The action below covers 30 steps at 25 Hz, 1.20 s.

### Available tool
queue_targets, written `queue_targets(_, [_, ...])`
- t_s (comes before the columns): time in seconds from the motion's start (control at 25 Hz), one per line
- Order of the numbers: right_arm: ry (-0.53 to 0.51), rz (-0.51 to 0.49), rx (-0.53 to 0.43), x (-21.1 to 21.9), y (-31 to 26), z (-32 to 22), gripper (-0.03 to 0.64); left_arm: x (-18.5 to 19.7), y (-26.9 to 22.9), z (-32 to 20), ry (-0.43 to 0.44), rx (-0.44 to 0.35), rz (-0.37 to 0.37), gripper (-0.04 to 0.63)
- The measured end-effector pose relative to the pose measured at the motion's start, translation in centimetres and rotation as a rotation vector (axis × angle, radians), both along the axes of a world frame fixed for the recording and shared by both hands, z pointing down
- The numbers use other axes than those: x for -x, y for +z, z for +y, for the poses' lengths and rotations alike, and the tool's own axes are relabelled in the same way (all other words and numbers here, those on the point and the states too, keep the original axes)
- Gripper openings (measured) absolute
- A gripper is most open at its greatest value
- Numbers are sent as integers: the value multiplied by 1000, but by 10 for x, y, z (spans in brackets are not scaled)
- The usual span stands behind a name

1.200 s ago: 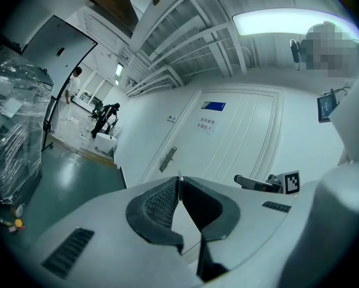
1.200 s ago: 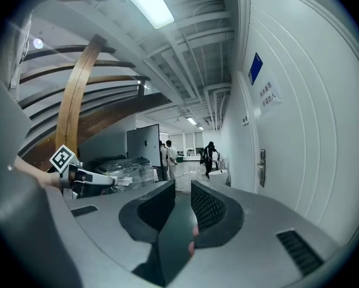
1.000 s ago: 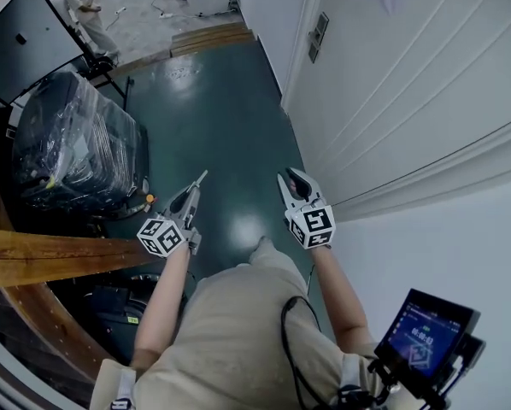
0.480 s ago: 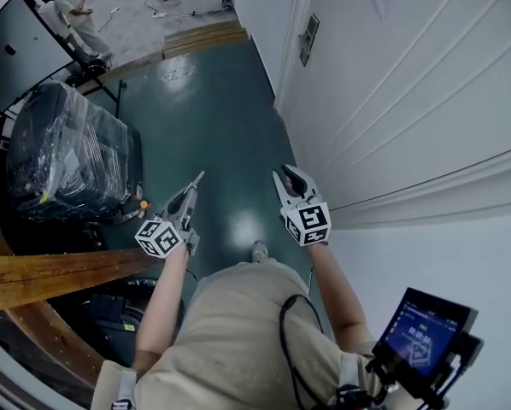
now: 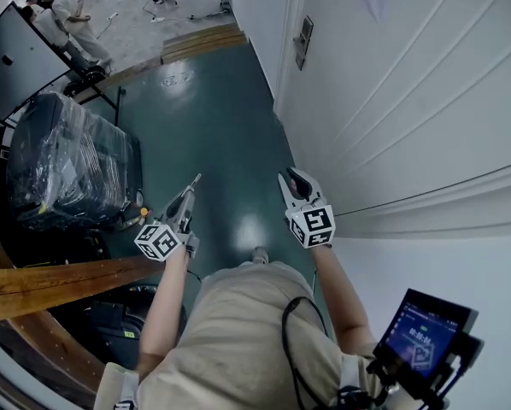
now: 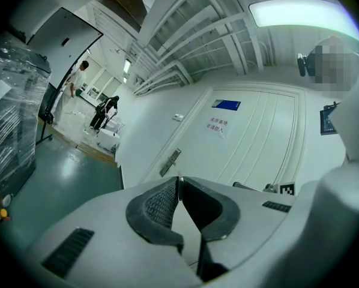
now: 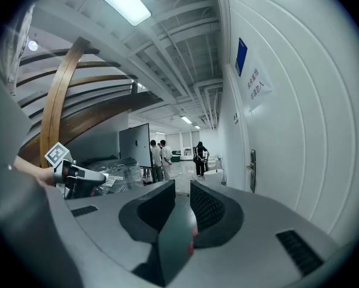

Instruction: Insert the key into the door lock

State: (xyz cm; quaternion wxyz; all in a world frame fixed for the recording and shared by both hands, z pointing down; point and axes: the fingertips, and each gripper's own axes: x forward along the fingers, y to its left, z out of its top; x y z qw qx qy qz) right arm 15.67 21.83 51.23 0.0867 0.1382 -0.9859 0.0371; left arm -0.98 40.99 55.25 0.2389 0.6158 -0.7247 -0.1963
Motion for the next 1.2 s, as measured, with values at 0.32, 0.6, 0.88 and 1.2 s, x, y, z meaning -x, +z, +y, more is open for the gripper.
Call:
queue_targets(0.32, [2,0,24,2,14,-33,77,1,7,-26,-11,9,10,32])
queue_targets(0.6, [3,13,38,33,26,-49,77,28,14,-40,-13,32,28,32])
queue_targets(0.88, [50,21,29,79,18,-59,77,76,24,-53,39,16,57,32])
queue_targets(1.2, [95,1,0,135,4,-70,77,138,16,-80,109,1,50,32])
